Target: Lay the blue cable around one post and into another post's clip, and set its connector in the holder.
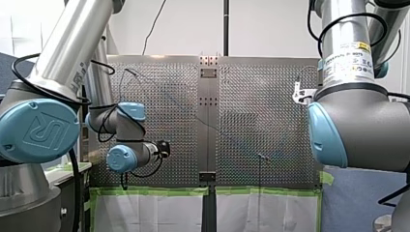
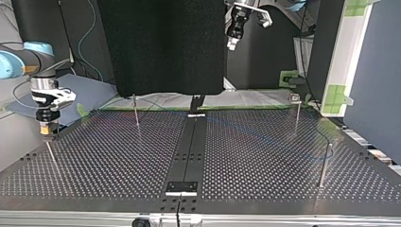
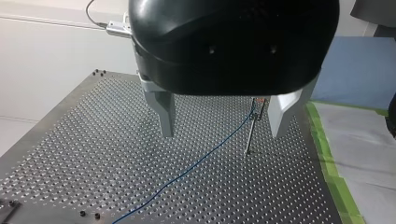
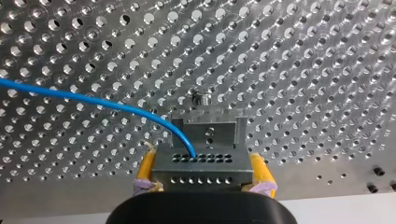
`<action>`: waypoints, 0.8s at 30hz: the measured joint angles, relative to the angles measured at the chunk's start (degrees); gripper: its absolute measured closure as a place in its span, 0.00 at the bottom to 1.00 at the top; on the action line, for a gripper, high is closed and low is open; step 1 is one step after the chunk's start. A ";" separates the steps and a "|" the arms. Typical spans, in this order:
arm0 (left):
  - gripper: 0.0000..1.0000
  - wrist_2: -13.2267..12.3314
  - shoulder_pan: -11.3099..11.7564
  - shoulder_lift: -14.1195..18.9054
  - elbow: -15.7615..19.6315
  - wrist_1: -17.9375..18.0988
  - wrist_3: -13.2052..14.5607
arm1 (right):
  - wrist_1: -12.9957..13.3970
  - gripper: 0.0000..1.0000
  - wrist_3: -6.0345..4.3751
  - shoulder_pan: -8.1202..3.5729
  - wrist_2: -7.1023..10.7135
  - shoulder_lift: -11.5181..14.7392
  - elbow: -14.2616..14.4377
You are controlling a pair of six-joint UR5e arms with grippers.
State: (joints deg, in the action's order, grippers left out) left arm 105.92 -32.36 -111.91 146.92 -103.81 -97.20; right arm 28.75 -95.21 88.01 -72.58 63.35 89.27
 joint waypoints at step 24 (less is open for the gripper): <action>0.00 0.08 -0.18 0.00 -0.08 0.00 -0.17 | -1.37 1.00 -1.55 -0.03 2.19 -1.59 -2.94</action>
State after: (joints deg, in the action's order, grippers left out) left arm 105.99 -32.54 -111.91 146.85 -103.81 -97.38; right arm 27.38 -96.76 87.99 -70.39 61.75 86.33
